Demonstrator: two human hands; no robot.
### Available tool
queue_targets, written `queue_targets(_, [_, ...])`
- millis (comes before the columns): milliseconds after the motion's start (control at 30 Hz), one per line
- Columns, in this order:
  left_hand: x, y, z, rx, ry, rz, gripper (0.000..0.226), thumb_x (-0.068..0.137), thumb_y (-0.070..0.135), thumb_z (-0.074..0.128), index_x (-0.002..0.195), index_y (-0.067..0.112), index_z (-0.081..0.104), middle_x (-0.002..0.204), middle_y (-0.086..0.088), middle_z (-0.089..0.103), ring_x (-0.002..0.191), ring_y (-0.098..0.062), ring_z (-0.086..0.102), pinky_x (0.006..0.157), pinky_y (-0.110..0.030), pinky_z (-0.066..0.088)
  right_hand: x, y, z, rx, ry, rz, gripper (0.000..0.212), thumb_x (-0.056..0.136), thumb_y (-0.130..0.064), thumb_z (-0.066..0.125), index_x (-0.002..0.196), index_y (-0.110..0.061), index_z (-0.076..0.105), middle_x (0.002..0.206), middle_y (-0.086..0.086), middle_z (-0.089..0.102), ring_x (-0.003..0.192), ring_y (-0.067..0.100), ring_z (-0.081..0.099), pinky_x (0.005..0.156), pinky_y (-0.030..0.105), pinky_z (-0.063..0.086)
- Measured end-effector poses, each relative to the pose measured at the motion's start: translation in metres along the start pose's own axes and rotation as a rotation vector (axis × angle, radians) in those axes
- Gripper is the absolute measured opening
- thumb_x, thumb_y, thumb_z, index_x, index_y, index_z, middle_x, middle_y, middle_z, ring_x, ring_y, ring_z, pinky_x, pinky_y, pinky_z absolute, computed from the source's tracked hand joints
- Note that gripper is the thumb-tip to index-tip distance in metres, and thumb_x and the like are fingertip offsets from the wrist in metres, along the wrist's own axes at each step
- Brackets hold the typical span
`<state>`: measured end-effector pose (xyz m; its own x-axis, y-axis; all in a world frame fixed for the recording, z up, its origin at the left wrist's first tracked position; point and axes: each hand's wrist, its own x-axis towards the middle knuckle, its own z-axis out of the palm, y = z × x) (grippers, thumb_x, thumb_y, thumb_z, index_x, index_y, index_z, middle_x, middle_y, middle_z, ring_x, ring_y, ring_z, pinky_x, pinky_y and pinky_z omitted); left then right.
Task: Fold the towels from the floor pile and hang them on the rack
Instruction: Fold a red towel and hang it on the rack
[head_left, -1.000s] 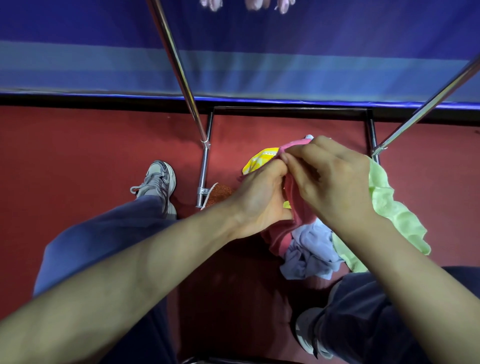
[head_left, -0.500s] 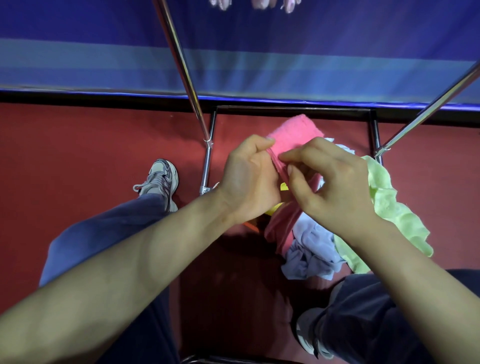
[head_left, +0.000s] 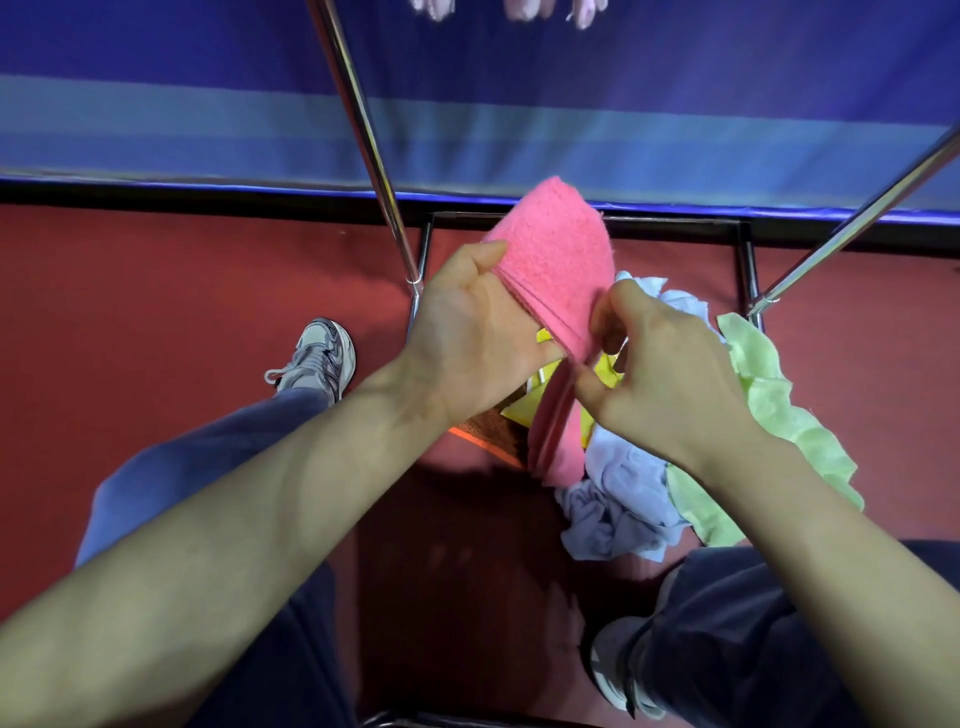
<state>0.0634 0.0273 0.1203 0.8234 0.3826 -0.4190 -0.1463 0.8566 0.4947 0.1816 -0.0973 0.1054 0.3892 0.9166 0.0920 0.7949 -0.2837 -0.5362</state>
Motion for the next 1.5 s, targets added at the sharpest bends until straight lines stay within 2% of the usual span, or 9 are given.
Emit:
queue_targets(67, [0.0, -0.001, 0.0, -0.009, -0.003, -0.003, 0.052, 0.099, 0.034, 0.027, 0.138, 0.01, 0.052, 0.135, -0.013, 0.062, 0.121, -0.029, 0.06, 0.107, -0.052, 0.042, -0.001, 0.001, 0.006, -0.024, -0.009, 0.053, 0.032, 0.072, -0.033, 0.066, 0.09, -0.022, 0.042, 0.081, -0.002, 0.059, 0.072, 0.028, 0.058, 0.061, 0.039, 0.048])
queue_targets(267, [0.0, 0.0, 0.0, -0.04, 0.015, 0.016, 0.057, 0.101, 0.034, 0.027, 0.149, 0.009, 0.043, 0.148, -0.015, 0.052, 0.139, -0.031, 0.047, 0.112, -0.054, 0.036, 0.001, 0.002, 0.015, 0.185, 0.02, 0.1, 0.025, 0.07, -0.015, 0.056, 0.091, -0.016, 0.042, 0.076, 0.001, 0.055, 0.067, 0.03, 0.055, 0.062, 0.049, 0.048])
queue_targets(400, [0.0, 0.0, -0.002, -0.05, 0.006, 0.016, 0.056, 0.101, 0.035, 0.026, 0.147, 0.009, 0.044, 0.147, -0.015, 0.052, 0.139, -0.03, 0.046, 0.111, -0.054, 0.037, -0.001, 0.001, 0.018, 0.176, 0.015, 0.079, 0.027, 0.073, -0.019, 0.055, 0.093, -0.017, 0.038, 0.079, 0.001, 0.053, 0.069, 0.029, 0.053, 0.061, 0.048, 0.047])
queue_targets(567, [-0.001, -0.003, -0.004, -0.072, -0.019, 0.0, 0.058, 0.101, 0.036, 0.026, 0.149, 0.008, 0.042, 0.148, -0.015, 0.051, 0.14, -0.031, 0.046, 0.11, -0.055, 0.039, -0.003, -0.001, 0.021, 0.195, 0.06, 0.105, 0.029, 0.076, -0.007, 0.058, 0.096, -0.016, 0.039, 0.079, 0.003, 0.054, 0.068, 0.031, 0.053, 0.059, 0.047, 0.045])
queue_targets(667, [0.0, -0.001, -0.004, -0.093, -0.014, -0.002, 0.058, 0.101, 0.036, 0.027, 0.151, 0.008, 0.04, 0.148, -0.016, 0.051, 0.14, -0.031, 0.046, 0.11, -0.056, 0.038, -0.002, -0.001, 0.02, 0.167, 0.105, 0.109, 0.026, 0.074, -0.012, 0.052, 0.097, -0.017, 0.041, 0.078, 0.002, 0.056, 0.068, 0.032, 0.054, 0.059, 0.047, 0.046])
queue_targets(800, [0.002, 0.004, -0.003, -0.134, 0.028, 0.01, 0.056, 0.101, 0.036, 0.028, 0.149, 0.01, 0.043, 0.147, -0.015, 0.053, 0.139, -0.032, 0.047, 0.109, -0.059, 0.036, -0.001, -0.002, 0.011, 0.132, 0.21, 0.117, 0.024, 0.074, -0.012, 0.057, 0.091, -0.021, 0.042, 0.071, -0.005, 0.055, 0.062, 0.028, 0.052, 0.057, 0.041, 0.044])
queue_targets(1033, [0.002, 0.012, -0.004, -0.183, 0.062, 0.031, 0.057, 0.101, 0.039, 0.028, 0.147, 0.01, 0.045, 0.146, -0.015, 0.054, 0.138, -0.032, 0.047, 0.116, -0.059, 0.029, -0.003, -0.01, 0.006, 0.124, 0.301, -0.016, 0.014, 0.074, -0.015, 0.056, 0.087, -0.018, 0.052, 0.07, -0.007, 0.053, 0.062, 0.023, 0.053, 0.057, 0.038, 0.045])
queue_targets(1233, [0.0, 0.014, -0.004, -0.208, 0.031, 0.012, 0.058, 0.1, 0.038, 0.03, 0.148, 0.008, 0.044, 0.146, -0.017, 0.053, 0.139, -0.032, 0.046, 0.112, -0.057, 0.032, -0.004, -0.006, 0.015, 0.043, 0.163, -0.106, 0.012, 0.079, -0.021, 0.053, 0.089, -0.018, 0.047, 0.076, -0.001, 0.054, 0.064, 0.029, 0.054, 0.054, 0.045, 0.047])
queue_targets(1500, [-0.001, 0.014, -0.001, -0.174, 0.039, 0.0, 0.058, 0.1, 0.037, 0.03, 0.15, 0.01, 0.042, 0.147, -0.015, 0.053, 0.139, -0.032, 0.046, 0.108, -0.058, 0.036, 0.0, -0.001, 0.015, 0.025, 0.177, 0.001, 0.016, 0.074, -0.02, 0.049, 0.085, -0.011, 0.046, 0.067, 0.005, 0.057, 0.06, 0.036, 0.054, 0.055, 0.045, 0.047])
